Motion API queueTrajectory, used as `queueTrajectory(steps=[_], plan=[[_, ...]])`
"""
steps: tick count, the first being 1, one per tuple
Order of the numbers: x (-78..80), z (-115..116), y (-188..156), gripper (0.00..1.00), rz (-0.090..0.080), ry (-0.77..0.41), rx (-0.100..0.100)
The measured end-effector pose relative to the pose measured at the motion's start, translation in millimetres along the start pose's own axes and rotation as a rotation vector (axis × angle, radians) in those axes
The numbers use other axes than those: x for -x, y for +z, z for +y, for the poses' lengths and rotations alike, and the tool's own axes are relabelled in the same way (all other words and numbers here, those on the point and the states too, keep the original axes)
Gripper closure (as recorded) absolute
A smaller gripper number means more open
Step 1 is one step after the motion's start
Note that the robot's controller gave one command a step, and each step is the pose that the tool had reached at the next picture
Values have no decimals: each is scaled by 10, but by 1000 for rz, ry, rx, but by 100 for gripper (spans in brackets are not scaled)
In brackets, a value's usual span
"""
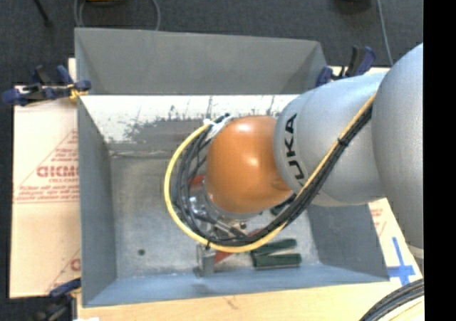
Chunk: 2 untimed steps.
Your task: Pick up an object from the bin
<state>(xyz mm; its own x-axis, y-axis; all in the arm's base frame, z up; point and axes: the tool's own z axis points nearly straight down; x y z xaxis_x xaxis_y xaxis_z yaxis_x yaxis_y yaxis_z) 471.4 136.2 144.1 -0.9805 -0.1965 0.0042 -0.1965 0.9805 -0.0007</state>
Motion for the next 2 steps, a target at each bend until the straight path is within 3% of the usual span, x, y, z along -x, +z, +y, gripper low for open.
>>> queueTrajectory(steps=[1,2], plan=[[94,-627,670,0,-1,0,-1],[-172,-1303,714,0,-25,-269,-5]])
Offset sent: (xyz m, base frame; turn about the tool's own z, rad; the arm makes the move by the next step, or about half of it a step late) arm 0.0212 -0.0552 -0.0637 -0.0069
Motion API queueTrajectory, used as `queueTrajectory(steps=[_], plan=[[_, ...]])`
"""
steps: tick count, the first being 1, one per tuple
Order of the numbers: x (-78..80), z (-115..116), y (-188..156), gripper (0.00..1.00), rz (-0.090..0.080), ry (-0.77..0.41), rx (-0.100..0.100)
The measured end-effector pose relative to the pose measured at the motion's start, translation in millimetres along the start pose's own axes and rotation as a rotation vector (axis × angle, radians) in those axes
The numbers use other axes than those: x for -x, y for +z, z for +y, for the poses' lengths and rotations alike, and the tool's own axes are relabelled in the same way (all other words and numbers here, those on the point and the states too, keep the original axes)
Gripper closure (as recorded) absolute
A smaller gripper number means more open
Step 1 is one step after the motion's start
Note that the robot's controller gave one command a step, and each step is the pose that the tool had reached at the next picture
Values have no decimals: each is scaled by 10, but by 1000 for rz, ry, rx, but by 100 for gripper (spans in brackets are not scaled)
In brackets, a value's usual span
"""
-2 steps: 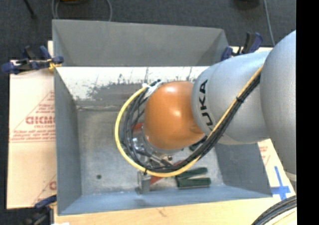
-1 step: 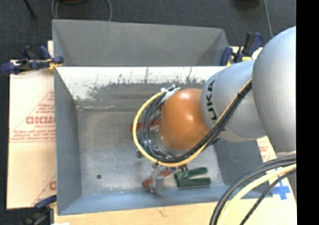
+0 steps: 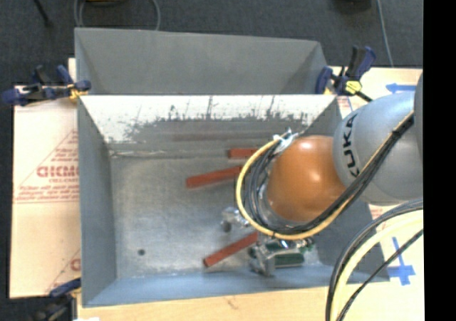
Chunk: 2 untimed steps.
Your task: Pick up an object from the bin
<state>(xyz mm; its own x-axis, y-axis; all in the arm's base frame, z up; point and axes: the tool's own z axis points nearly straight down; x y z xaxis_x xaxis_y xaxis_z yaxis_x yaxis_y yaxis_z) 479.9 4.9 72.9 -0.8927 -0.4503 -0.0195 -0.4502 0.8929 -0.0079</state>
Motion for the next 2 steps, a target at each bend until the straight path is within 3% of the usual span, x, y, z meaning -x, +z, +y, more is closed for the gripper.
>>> queueTrajectory(steps=[1,2], plan=[[-35,32,22,100,14,2,8],[236,64,-1157,100,9,25,3]])
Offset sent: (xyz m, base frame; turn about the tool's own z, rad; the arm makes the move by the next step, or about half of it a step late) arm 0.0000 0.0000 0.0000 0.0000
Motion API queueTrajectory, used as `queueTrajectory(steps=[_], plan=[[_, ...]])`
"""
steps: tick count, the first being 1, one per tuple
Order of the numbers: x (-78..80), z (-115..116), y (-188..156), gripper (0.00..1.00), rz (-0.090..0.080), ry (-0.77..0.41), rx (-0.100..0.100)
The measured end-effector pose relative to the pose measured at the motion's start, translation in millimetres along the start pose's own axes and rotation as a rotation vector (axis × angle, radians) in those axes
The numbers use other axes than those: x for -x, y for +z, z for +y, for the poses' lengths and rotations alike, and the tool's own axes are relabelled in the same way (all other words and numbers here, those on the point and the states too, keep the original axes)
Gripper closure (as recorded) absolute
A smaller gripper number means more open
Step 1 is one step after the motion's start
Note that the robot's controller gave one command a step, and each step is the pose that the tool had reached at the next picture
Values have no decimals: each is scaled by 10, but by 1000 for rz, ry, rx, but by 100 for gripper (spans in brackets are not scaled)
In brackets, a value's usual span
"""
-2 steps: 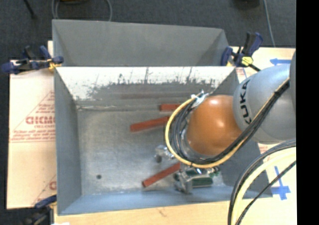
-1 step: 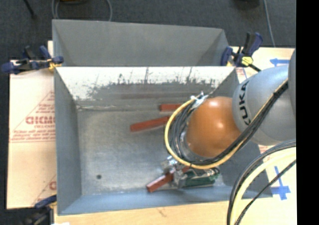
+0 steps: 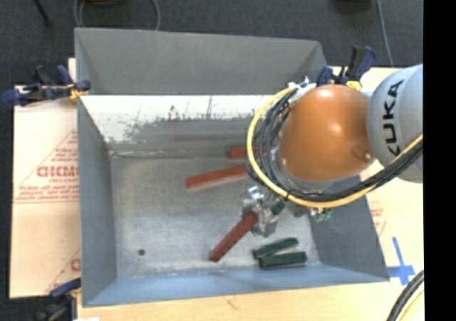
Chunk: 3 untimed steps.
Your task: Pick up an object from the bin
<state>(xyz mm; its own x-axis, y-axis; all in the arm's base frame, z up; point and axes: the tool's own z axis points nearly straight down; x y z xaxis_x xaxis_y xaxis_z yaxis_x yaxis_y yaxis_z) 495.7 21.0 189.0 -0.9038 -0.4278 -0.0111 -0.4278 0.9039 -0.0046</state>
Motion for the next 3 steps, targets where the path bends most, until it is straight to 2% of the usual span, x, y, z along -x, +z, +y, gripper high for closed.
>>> queueTrajectory(steps=[1,2,3], plan=[[-21,8,42,100,9,1,5],[-22,8,42,0,9,2,5],[-266,-162,1180,0,-11,-125,-3]])
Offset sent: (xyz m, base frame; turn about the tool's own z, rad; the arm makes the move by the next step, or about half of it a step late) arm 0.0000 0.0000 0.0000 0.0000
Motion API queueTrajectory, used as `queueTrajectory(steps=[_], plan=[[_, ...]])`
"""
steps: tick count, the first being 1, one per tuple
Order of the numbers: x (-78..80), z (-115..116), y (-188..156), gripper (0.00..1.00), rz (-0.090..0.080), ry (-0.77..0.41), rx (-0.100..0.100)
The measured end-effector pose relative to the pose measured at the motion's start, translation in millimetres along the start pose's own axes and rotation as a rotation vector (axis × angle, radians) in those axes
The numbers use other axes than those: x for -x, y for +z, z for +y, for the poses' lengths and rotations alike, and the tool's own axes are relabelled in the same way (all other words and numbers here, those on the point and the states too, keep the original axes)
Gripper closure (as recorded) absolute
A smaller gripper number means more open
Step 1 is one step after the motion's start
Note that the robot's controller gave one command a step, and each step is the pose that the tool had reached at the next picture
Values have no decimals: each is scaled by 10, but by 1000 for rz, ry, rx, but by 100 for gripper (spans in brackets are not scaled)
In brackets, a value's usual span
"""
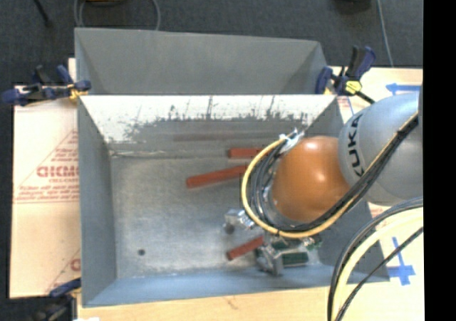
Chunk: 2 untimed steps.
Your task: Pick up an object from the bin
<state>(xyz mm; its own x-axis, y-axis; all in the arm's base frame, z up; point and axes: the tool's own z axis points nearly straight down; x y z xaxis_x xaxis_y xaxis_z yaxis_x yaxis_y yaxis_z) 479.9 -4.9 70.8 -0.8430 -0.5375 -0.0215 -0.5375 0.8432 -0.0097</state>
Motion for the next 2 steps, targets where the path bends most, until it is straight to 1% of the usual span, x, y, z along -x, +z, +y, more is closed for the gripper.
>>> queueTrajectory(steps=[1,2], plan=[[-45,29,-2,100,19,5,9],[91,-146,-2752,100,11,28,2]])
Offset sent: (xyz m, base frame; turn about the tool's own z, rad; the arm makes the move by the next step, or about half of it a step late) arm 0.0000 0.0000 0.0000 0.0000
